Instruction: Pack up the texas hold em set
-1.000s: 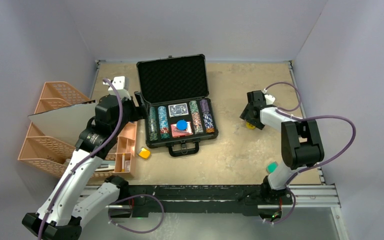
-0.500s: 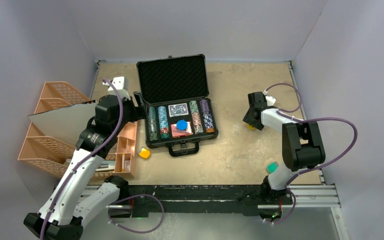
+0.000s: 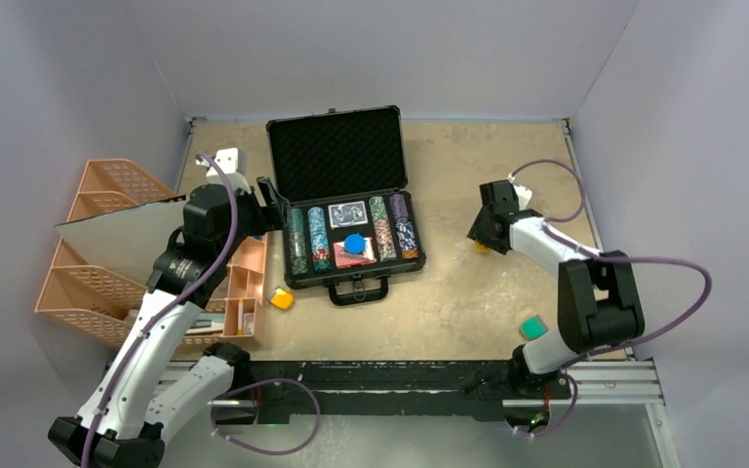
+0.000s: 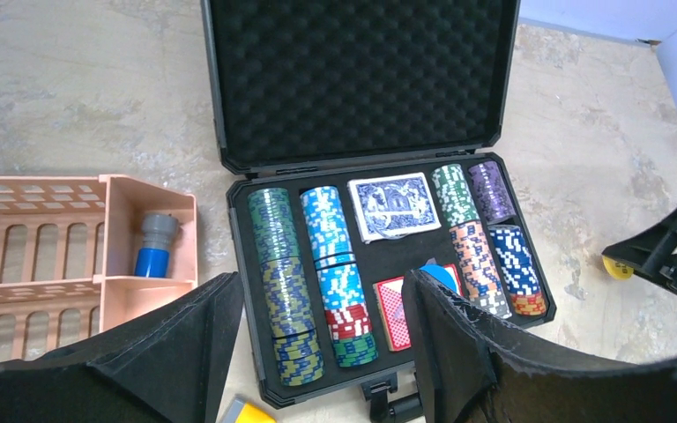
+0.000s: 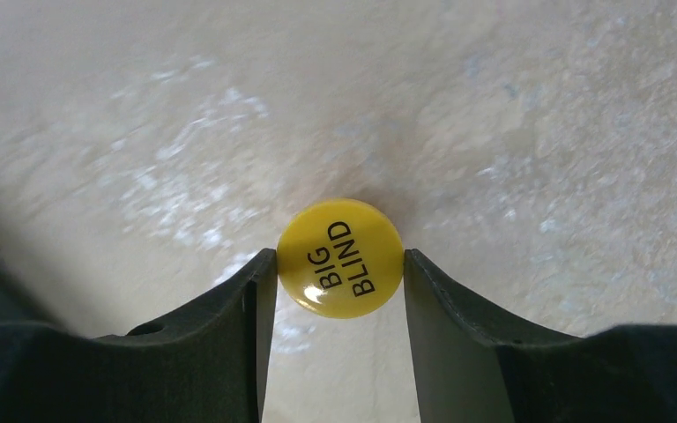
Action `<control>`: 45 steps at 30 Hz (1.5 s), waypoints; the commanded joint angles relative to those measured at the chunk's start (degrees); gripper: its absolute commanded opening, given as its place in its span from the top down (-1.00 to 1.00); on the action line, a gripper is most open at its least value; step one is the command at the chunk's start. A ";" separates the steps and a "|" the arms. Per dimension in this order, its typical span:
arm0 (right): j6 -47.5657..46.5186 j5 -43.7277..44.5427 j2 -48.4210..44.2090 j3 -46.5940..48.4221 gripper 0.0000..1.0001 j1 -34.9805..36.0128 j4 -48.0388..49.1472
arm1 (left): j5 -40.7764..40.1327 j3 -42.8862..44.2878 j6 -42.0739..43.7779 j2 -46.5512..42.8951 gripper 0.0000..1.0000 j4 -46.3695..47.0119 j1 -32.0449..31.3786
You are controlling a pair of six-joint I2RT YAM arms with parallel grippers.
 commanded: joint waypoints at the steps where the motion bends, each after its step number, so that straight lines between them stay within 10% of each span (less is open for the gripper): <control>1: -0.19 -0.12 -5.45 3.29 0.03 6.12 -3.37 | 0.32 -0.07 -0.24 -0.77 -0.39 1.69 1.35; 18: 2.27 3.55 8.37 25.23 0.03 36.50 4.65 | 0.41 -0.19 -0.13 -0.25 -0.39 1.75 1.45; 45: -4.47 8.95 29.43 49.27 -0.30 39.80 -4.14 | -0.47 -0.07 0.28 0.77 -0.39 1.40 1.45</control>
